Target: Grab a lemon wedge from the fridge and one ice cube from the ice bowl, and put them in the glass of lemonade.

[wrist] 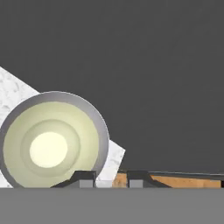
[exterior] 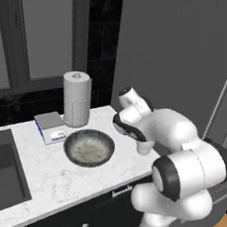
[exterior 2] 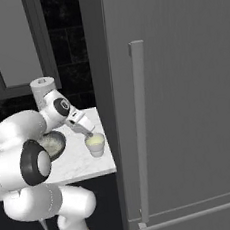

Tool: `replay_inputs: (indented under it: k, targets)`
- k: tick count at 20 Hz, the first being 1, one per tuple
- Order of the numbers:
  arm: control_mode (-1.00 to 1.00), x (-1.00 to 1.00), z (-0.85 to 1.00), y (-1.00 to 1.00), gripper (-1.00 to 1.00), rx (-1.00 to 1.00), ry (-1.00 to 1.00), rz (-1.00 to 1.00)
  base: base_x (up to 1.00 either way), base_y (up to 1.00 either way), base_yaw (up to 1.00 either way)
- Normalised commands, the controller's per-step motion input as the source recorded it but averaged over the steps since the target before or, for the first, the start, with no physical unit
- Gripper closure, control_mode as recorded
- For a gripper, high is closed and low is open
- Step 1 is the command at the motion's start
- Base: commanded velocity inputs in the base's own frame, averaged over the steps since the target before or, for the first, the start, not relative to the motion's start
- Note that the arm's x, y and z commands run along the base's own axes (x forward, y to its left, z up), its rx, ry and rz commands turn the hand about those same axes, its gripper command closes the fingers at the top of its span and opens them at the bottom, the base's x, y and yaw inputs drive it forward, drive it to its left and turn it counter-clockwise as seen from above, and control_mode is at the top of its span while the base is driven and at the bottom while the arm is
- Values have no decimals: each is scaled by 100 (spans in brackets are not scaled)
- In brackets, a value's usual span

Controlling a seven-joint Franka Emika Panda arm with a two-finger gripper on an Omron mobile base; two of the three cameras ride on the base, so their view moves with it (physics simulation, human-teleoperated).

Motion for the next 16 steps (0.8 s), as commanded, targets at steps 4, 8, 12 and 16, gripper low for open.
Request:
replay_inputs:
  k: [4, 8, 12, 16]
  targets:
    - [-100, 23, -33, -1, 100, -10, 1, -2, 0, 0, 0]
    - [-100, 12, -60, 2, 100, -15, 0, -1, 0, 0, 0]
    - [-100, 3, -22, 0, 100, -9, 0, -4, 0, 0, 0]
    - [-100, 1, 8, 0, 100, -1, 1, -8, 0, 0, 0]
